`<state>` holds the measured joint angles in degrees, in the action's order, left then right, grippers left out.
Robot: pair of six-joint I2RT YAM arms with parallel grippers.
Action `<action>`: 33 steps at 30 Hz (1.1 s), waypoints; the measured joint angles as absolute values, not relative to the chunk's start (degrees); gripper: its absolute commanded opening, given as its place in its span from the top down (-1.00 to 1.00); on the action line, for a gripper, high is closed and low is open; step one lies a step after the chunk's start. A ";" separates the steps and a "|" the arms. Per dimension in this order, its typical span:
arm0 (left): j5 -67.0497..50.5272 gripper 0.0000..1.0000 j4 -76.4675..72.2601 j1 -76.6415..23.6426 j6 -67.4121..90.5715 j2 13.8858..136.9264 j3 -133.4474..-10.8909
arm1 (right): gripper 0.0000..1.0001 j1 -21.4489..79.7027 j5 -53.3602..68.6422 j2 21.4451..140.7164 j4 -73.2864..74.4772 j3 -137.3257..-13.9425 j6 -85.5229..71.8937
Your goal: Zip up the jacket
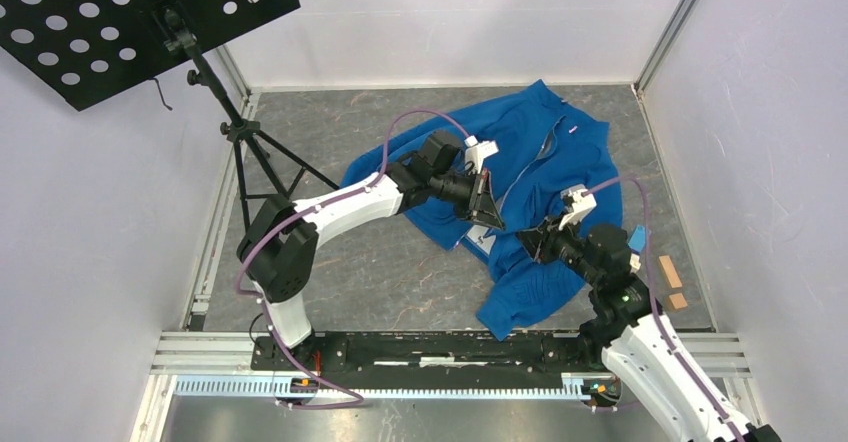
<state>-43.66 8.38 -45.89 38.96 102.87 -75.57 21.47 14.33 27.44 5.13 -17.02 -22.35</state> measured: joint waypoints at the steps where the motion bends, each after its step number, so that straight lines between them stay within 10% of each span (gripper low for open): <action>1: -43.75 0.96 8.95 -45.89 38.46 102.45 -75.57 | 0.13 21.50 13.56 28.23 6.59 -18.17 -21.71; 12: -45.89 0.96 4.75 -45.87 42.00 100.99 -75.79 | -0.46 21.58 13.78 34.20 22.55 -33.74 -17.23; 33: -52.60 0.95 -6.44 -45.06 51.05 101.82 -74.54 | -0.42 21.45 34.50 26.11 -7.33 -16.69 -37.76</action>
